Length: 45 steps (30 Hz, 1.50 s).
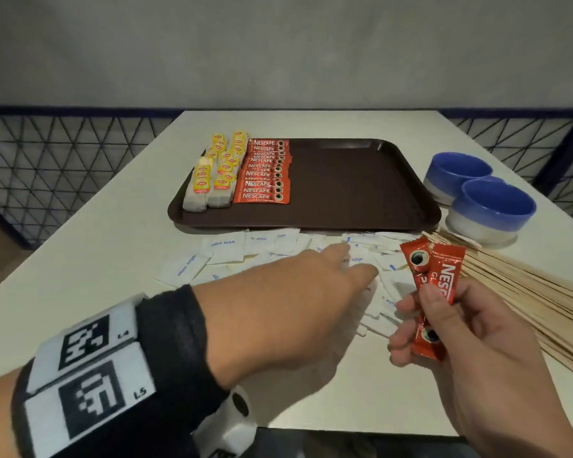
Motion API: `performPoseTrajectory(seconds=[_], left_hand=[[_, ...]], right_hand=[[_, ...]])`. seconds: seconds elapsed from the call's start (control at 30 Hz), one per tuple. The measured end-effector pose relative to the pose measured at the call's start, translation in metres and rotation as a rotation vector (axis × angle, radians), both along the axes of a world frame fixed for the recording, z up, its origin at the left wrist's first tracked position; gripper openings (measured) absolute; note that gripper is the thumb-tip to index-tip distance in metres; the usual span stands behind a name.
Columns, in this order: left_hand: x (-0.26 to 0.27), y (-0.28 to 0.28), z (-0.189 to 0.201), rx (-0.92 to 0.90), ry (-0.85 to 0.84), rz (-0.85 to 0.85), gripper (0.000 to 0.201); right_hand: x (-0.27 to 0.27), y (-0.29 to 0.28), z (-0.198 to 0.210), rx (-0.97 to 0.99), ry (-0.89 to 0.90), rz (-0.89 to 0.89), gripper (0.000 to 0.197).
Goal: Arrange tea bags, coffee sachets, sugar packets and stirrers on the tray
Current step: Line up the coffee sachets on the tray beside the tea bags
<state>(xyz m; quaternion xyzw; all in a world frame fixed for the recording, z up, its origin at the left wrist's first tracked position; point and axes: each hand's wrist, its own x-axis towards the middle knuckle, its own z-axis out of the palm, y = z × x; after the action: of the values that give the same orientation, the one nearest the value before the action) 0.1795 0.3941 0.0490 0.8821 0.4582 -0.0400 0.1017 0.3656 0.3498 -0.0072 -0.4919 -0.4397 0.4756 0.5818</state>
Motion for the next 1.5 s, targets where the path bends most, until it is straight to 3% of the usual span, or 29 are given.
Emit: performPoseTrajectory(seconds=[0.1, 0.17, 0.3, 0.43, 0.7, 0.87, 1.0, 1.2, 1.37, 1.5], left_hand=[[-0.006, 0.014, 0.016, 0.034, -0.146, 0.005, 0.051], [-0.013, 0.027, 0.028, -0.037, -0.357, 0.072, 0.048], [-0.024, 0.049, 0.041, -0.305, -0.901, 0.156, 0.028], [-0.040, 0.067, 0.046, -0.348, -1.148, 0.173, 0.009], [-0.092, 0.097, 0.043, -0.388, -1.385, 0.201, 0.012], [-0.111, 0.101, 0.039, -0.339, -1.368, 0.220, 0.013], [-0.118, 0.108, 0.030, -0.259, -1.429, 0.286, 0.019], [-0.116, 0.113, 0.022, -0.274, -1.505, 0.315, 0.029], [-0.120, 0.115, 0.024, -0.225, -1.632, 0.386, 0.013], [-0.126, 0.112, 0.029, -0.221, -1.599, 0.404, 0.020]], right_hand=[[0.003, 0.001, 0.004, -0.048, -0.025, 0.073, 0.049], [0.004, 0.006, 0.018, -0.086, -0.070, 0.154, 0.035], [0.003, 0.033, 0.067, 0.047, -0.408, 0.297, 0.022], [-0.008, 0.072, 0.097, 0.112, -0.575, 0.368, 0.010], [-0.045, 0.127, 0.126, 0.123, -0.579, 0.534, 0.020], [-0.072, 0.150, 0.130, 0.123, -0.722, 0.665, 0.018], [-0.090, 0.162, 0.126, 0.139, -0.662, 0.690, 0.021], [-0.115, 0.165, 0.110, 0.061, -0.383, 0.619, 0.025], [-0.114, 0.168, 0.111, 0.143, -0.322, 0.426, 0.027], [-0.101, 0.169, 0.112, 0.177, -0.264, 0.346, 0.016]])
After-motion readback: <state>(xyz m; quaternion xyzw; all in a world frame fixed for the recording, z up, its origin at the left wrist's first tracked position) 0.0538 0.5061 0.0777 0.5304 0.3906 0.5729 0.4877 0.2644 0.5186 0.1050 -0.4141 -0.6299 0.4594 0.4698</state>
